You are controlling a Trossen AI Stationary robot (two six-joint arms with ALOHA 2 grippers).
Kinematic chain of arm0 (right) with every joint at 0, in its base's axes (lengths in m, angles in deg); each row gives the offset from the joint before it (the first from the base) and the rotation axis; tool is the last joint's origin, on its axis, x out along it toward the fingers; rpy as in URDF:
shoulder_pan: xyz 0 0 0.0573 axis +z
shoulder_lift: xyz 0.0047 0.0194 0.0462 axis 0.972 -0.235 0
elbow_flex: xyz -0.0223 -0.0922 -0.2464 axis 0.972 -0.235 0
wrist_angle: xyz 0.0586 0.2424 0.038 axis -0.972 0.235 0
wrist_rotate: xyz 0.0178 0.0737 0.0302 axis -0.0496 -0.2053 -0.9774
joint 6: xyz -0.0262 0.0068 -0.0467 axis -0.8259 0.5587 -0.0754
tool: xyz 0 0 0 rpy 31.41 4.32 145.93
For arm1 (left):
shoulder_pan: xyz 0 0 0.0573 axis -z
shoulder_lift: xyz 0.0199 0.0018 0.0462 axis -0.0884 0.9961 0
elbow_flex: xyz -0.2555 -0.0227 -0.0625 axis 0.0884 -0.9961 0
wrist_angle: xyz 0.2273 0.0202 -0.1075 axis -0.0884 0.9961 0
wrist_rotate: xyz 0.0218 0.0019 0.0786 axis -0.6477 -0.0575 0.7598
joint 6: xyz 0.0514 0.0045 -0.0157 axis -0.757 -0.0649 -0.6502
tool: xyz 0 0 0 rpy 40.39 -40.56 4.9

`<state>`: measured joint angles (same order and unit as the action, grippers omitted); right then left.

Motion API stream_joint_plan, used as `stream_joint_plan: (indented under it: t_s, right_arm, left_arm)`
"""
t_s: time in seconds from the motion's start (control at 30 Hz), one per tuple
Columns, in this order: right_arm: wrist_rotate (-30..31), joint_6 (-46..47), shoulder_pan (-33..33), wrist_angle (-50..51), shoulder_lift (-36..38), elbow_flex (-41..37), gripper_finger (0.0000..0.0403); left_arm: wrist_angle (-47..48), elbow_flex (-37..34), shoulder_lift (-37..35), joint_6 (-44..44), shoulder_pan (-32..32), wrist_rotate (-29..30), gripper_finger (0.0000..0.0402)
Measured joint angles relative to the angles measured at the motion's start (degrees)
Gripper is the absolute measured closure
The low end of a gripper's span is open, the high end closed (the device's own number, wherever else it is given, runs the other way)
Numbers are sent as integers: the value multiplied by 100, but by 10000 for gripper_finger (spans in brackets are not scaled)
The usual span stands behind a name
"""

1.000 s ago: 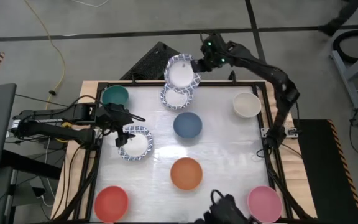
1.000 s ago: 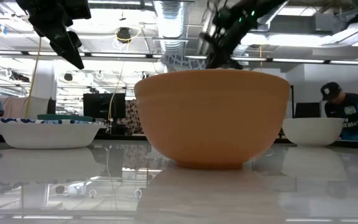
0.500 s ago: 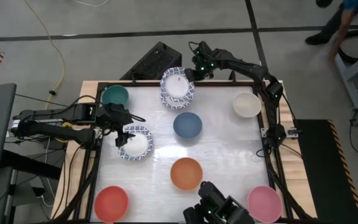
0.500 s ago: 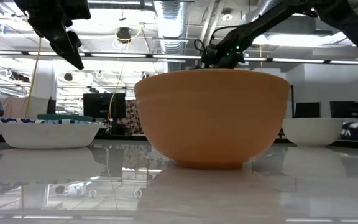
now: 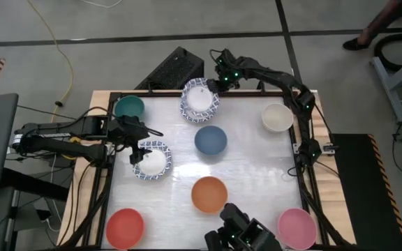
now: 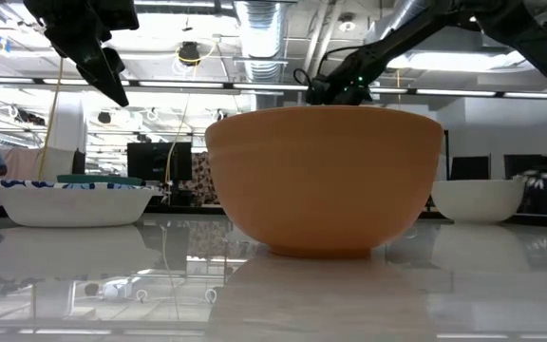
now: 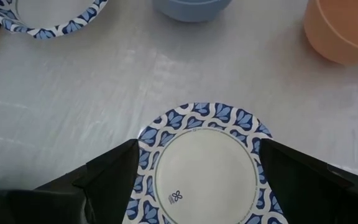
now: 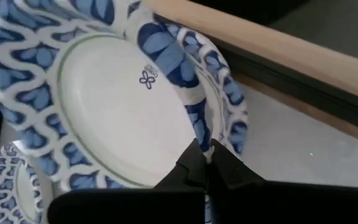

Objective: Nest bowls inside each other
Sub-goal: Stack the right white patterned bowl on top of the other white patterned bowl, then stack the bottom white patterned bowl on top of the other top white patterned bowls

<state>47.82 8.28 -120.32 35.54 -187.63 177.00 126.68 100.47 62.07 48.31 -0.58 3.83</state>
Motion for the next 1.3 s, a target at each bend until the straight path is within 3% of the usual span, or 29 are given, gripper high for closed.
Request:
stream_joint_plan:
  t_s: [0.57,0.73,1.13,1.3]
  right_arm:
    - [290,-370,78,-65,-256,3,379]
    - [508,-901,143,-197,-236,1,344]
    - [473,-1078,209,-235,-231,1,239]
    - [387,-1075,178,35,-233,200,212]
  left_arm:
    - [13,0,0,20,0,-5,81]
    - [13,0,-2,0,0,-4,81]
    - [13,0,-1,-4,0,-4,81]
    - [-12,-26,-3,-137,0,67,81]
